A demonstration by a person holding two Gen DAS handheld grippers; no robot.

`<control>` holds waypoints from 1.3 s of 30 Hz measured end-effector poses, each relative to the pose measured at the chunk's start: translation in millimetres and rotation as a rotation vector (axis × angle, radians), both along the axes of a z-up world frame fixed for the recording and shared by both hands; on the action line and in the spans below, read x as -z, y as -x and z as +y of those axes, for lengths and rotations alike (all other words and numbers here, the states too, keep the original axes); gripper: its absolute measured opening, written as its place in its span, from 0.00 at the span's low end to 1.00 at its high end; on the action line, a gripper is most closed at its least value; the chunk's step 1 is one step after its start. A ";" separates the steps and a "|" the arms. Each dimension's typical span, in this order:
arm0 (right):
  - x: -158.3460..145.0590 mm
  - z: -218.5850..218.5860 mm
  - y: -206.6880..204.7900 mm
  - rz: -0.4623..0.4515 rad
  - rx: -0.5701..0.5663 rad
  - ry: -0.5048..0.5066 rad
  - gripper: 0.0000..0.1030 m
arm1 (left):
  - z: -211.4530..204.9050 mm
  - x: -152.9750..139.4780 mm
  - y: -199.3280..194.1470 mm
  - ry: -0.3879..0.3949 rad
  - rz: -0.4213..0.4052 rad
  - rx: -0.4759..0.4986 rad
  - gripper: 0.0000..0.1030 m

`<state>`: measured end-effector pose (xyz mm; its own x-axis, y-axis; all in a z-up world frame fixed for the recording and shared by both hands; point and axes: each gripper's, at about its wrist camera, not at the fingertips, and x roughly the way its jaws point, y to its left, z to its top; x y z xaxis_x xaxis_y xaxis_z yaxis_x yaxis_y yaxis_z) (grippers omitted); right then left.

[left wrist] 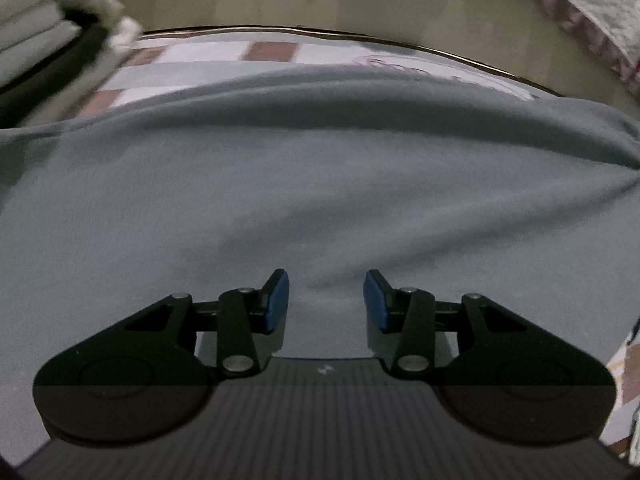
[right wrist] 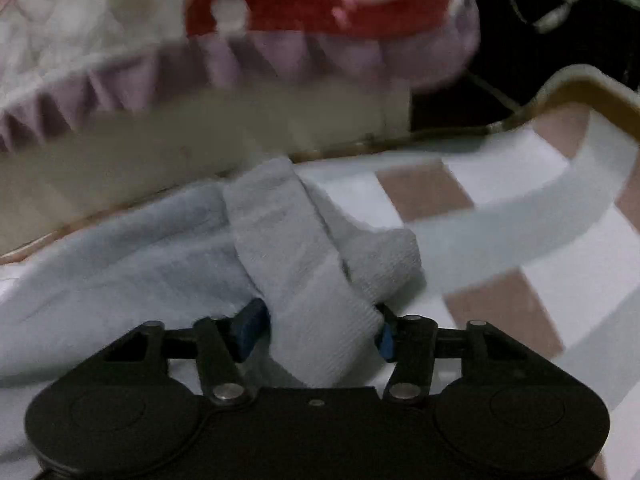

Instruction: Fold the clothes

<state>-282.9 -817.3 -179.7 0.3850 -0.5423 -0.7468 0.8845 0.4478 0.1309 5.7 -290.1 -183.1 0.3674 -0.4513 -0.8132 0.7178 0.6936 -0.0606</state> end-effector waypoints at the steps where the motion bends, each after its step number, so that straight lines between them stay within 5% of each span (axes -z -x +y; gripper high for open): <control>1: -1.4 5.7 1.3 -0.004 0.009 0.025 0.67 | 7.4 -1.4 -4.2 -0.003 -0.004 -0.020 0.43; 5: -20.9 49.9 0.3 0.155 0.041 0.146 0.66 | 32.7 1.1 -25.5 -0.031 -0.012 -0.123 0.43; 7: -42.4 95.2 1.7 0.177 0.054 0.333 0.66 | 40.1 3.9 -35.7 0.008 0.033 -0.170 0.43; 9: -58.8 125.2 -6.5 0.081 -0.111 0.410 0.66 | 41.3 5.5 -41.4 0.027 0.052 -0.200 0.43; 13: -65.9 150.1 -63.1 -0.040 -0.626 0.320 0.65 | 25.7 7.1 -35.8 0.010 0.010 -0.196 0.44; 16: -46.7 179.3 -125.2 0.093 -0.884 0.417 0.66 | 24.3 9.0 -28.4 0.013 -0.011 -0.194 0.45; 20: -7.6 216.0 -183.6 0.323 -1.076 0.554 0.65 | 31.1 8.6 -21.7 -0.036 -0.065 -0.141 0.46; 21: 2.3 215.6 -194.6 0.384 -1.095 0.594 0.58 | 31.5 7.1 -20.6 -0.071 -0.100 -0.117 0.46; 22: 6.4 208.0 -202.0 0.398 -1.080 0.612 0.43 | 31.9 5.6 -19.6 -0.106 -0.134 -0.094 0.46; 24: -1.3 177.8 -211.8 0.307 -0.967 0.493 0.16 | 39.3 1.1 -22.4 -0.139 -0.213 -0.099 0.46; 27: -10.4 127.0 -212.7 0.100 -0.744 0.276 0.22 | 59.6 4.1 -41.2 -0.100 -0.170 -0.219 0.46; 30: 3.1 135.1 -222.7 0.183 -0.753 0.325 0.17 | 78.5 13.4 -62.0 -0.014 -0.073 -0.303 0.48; 33: 6.7 145.1 -226.2 0.214 -0.737 0.362 0.15 | 88.2 12.5 -70.1 0.005 -0.071 -0.320 0.51; 36: 5.5 130.6 -222.1 0.176 -0.549 0.279 0.51 | 101.2 4.2 -75.5 -0.071 -0.132 -0.416 0.54; 39: -15.5 143.8 -217.5 0.173 -0.415 0.237 0.51 | 124.7 -14.6 -84.0 -0.295 -0.173 -0.571 0.53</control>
